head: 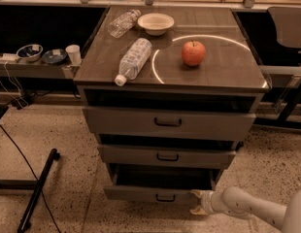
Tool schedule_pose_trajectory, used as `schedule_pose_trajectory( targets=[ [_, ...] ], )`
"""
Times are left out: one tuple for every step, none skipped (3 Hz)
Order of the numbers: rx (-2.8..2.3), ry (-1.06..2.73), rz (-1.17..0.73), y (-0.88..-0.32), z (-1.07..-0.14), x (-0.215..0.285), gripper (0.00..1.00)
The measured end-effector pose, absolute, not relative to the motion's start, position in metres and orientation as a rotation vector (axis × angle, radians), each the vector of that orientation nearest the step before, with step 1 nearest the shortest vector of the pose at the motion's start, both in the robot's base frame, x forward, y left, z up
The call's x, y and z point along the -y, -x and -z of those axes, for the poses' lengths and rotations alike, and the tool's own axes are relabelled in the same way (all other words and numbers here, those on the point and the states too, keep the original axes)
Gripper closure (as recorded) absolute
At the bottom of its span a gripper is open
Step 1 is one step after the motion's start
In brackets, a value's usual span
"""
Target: Open bottom drawer
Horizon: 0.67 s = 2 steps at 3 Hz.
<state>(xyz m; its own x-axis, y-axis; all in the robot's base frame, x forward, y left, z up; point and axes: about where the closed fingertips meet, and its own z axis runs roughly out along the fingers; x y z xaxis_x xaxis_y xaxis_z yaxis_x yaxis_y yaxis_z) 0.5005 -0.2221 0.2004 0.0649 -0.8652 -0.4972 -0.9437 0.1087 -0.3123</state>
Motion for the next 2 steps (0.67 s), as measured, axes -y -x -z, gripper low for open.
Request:
schedule_pose_trajectory(
  targets=[
    [-1.821,1.753,-0.182,-0.4853,-0.2009,0.2211,0.44],
    [-1.81,1.741,-0.168,-0.4828,-0.2085,0.2205,0.42]
  ],
)
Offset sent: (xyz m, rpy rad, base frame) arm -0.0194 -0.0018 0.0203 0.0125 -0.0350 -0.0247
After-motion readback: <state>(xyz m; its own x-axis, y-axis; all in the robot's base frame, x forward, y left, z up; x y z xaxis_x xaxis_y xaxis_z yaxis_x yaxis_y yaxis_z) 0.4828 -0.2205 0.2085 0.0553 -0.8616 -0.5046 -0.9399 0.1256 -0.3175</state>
